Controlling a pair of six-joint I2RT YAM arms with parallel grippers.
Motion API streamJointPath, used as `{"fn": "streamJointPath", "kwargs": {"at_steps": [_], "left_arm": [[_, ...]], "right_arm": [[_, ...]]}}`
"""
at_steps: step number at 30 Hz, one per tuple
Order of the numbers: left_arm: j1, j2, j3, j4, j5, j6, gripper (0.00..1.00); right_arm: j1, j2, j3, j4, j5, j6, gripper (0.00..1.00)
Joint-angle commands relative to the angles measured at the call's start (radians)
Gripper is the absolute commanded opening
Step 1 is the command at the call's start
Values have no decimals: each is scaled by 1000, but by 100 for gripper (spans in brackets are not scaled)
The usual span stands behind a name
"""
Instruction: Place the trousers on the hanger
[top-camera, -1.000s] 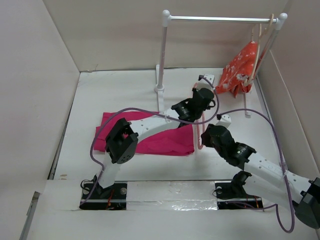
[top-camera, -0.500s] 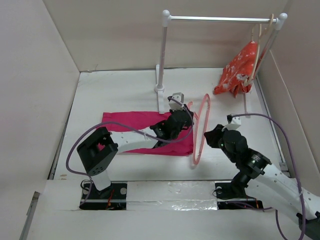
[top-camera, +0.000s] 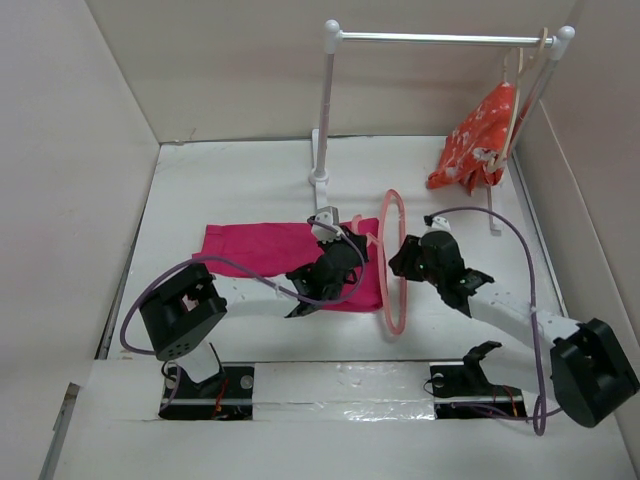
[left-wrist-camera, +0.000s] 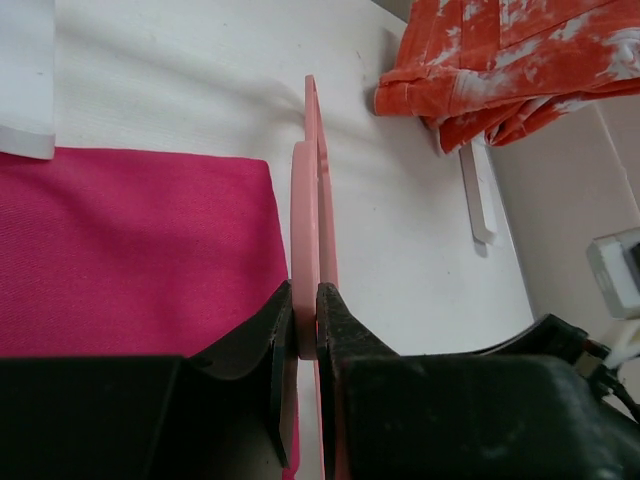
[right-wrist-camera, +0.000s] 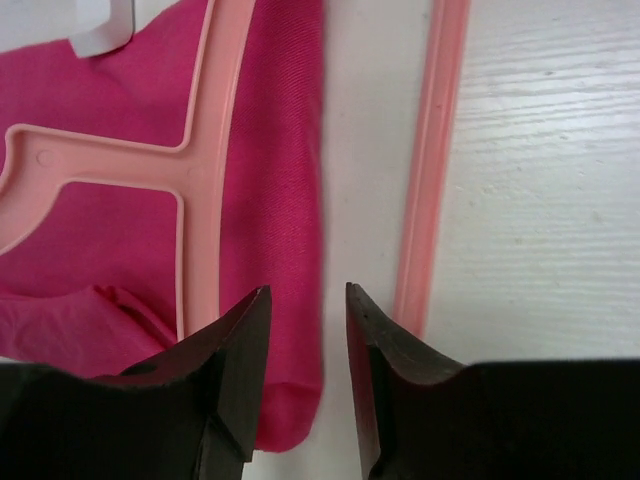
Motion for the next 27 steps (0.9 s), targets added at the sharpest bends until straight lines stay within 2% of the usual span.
{"fn": "streamJointPath", "kwargs": {"at_steps": [1, 2, 7, 11, 12, 13, 14, 16, 22, 25, 27], "left_arm": [[-2, -46, -20, 47, -43, 30, 0], [-2, -44, -22, 48, -40, 35, 0], [18, -49, -54, 73, 2, 53, 0], [27, -58, -91, 77, 8, 53, 0], [27, -60, -96, 82, 9, 58, 0], [27, -60, -99, 79, 9, 63, 0], [27, -61, -100, 71, 8, 70, 0], [27, -70, -106, 64, -9, 81, 0], [27, -129, -151, 45, -21, 130, 0], [27, -161, -180, 48, 8, 150, 0], [-10, -179, -185, 10, -27, 155, 0]], "right_arm": [[-13, 101, 22, 205, -95, -22, 49], [-13, 135, 32, 206, -111, -22, 53], [-13, 281, 19, 328, -177, 9, 54], [-13, 362, -3, 381, -196, 24, 49], [-13, 365, -9, 400, -206, 29, 44], [-13, 362, -15, 409, -218, 32, 24], [-13, 355, -23, 414, -229, 36, 15], [-13, 286, -46, 397, -232, 42, 0], [-54, -68, -101, 198, -158, 16, 0], [-143, -179, -116, 133, -175, -13, 0], [-220, -245, -110, 64, -195, -28, 0]]}}
